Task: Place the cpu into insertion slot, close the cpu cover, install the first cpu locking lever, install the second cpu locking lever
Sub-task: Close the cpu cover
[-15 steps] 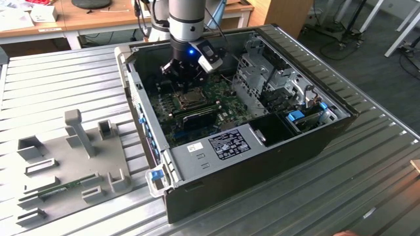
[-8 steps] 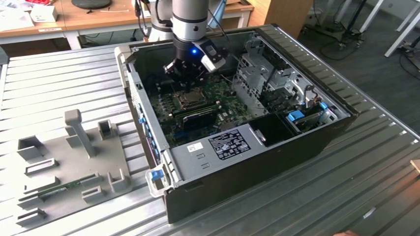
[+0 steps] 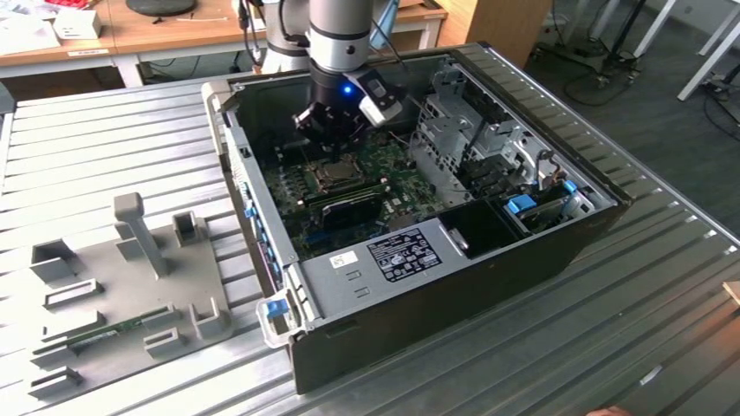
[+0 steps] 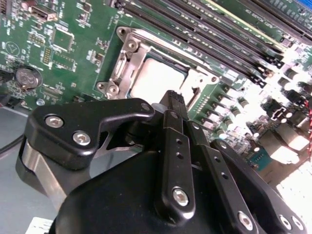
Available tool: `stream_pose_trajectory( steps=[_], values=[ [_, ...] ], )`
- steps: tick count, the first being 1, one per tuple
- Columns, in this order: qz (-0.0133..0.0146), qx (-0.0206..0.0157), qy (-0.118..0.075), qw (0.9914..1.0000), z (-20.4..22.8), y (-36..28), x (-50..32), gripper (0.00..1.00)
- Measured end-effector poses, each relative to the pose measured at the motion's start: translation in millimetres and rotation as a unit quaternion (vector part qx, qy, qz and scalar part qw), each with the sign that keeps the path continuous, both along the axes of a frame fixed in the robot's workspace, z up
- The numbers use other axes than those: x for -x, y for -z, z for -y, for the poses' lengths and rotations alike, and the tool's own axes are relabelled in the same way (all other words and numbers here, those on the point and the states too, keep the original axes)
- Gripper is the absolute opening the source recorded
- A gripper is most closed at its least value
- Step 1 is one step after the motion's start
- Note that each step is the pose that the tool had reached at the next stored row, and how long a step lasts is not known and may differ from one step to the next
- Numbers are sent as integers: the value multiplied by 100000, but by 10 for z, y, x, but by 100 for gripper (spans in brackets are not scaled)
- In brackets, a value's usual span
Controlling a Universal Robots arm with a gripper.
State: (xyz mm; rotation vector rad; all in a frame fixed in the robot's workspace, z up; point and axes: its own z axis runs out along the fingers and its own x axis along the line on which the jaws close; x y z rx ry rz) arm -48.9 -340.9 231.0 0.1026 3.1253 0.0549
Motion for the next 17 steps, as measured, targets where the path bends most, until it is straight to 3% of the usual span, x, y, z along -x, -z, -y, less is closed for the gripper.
stream_pose_trajectory(
  steps=[17],
  values=[
    [-3, 6, -2, 100000, 5, 27, -64, 10]
  ],
)
